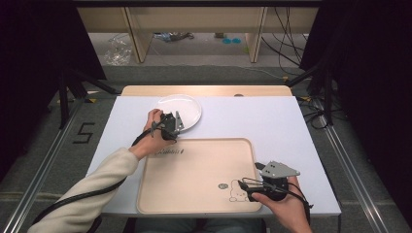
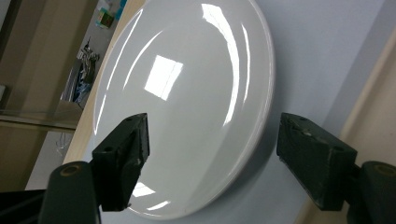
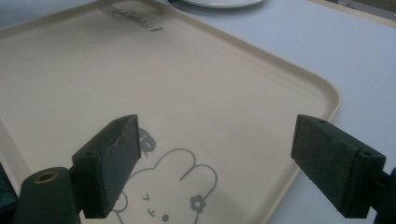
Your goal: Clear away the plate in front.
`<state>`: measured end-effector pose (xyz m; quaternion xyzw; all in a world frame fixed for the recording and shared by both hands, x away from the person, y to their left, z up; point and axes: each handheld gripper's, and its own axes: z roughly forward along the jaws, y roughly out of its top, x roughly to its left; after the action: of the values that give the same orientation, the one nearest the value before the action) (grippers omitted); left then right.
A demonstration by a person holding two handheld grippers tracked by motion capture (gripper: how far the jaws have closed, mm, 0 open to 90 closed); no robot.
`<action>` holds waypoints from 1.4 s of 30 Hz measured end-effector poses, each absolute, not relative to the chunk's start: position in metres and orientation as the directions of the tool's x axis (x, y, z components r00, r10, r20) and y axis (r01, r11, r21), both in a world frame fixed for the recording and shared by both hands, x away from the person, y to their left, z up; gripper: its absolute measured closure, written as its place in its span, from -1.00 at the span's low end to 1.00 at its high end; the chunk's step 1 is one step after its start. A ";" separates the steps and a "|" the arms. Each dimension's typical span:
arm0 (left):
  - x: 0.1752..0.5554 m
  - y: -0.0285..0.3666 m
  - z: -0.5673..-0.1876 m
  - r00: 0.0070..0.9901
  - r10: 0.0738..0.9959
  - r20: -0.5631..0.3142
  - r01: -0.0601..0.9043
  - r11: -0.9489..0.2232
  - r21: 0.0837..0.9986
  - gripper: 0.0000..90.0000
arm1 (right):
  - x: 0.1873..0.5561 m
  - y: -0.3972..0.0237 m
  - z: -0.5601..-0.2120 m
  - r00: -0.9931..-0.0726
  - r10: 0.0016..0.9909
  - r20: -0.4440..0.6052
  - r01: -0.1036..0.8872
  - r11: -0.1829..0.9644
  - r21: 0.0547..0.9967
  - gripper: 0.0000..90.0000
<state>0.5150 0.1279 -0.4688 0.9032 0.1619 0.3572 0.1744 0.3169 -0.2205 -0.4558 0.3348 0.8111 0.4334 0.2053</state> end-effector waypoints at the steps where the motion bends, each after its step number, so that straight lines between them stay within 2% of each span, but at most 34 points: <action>1: 0.516 0.127 -0.469 0.696 0.412 0.588 0.166 -0.889 0.426 -0.43 | 0.317 -0.221 -0.456 -0.691 0.721 -0.043 0.365 0.400 0.841 -0.63; 13: 0.521 0.125 -0.478 0.701 0.350 0.622 0.152 -0.924 0.350 -0.35 | 0.316 -0.221 -0.456 -0.691 0.721 -0.046 0.366 0.404 0.838 -0.63; 29: 0.526 0.125 -0.482 0.687 0.347 0.639 0.147 -0.927 0.345 -0.26 | 0.316 -0.221 -0.456 -0.694 0.719 -0.039 0.365 0.398 0.841 -0.63; 32: 0.526 0.125 -0.481 0.705 0.328 0.629 0.138 -0.933 0.332 -0.16 | 0.316 -0.221 -0.456 -0.694 0.719 -0.039 0.366 0.398 0.841 -0.62; 37: 0.524 0.124 -0.482 0.724 0.327 0.608 0.139 -0.932 0.335 0.11 | 0.316 -0.221 -0.456 -0.693 0.720 -0.039 0.371 0.403 0.837 -0.62; 38: 0.524 0.124 -0.481 0.729 0.326 0.602 0.141 -0.932 0.335 0.23 | 0.316 -0.221 -0.456 -0.695 0.718 -0.037 0.368 0.399 0.840 -0.63; 40: 0.524 0.124 -0.482 0.741 0.325 0.588 0.139 -0.930 0.340 0.28 | 0.316 -0.221 -0.456 -0.694 0.719 -0.039 0.372 0.403 0.836 -0.62; 41: 0.524 0.124 -0.482 0.743 0.325 0.584 0.140 -0.930 0.340 0.40 | 0.316 -0.221 -0.456 -0.694 0.719 -0.038 0.371 0.403 0.836 -0.62; 42: 0.524 0.124 -0.482 0.750 0.322 0.577 0.140 -0.931 0.338 0.40 | 0.316 -0.221 -0.456 -0.694 0.719 -0.038 0.371 0.403 0.836 -0.62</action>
<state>0.5239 0.1237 -0.4823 0.9252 0.1248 0.3306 0.1382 0.3157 -0.2208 -0.4557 0.3354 0.8129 0.4314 0.2015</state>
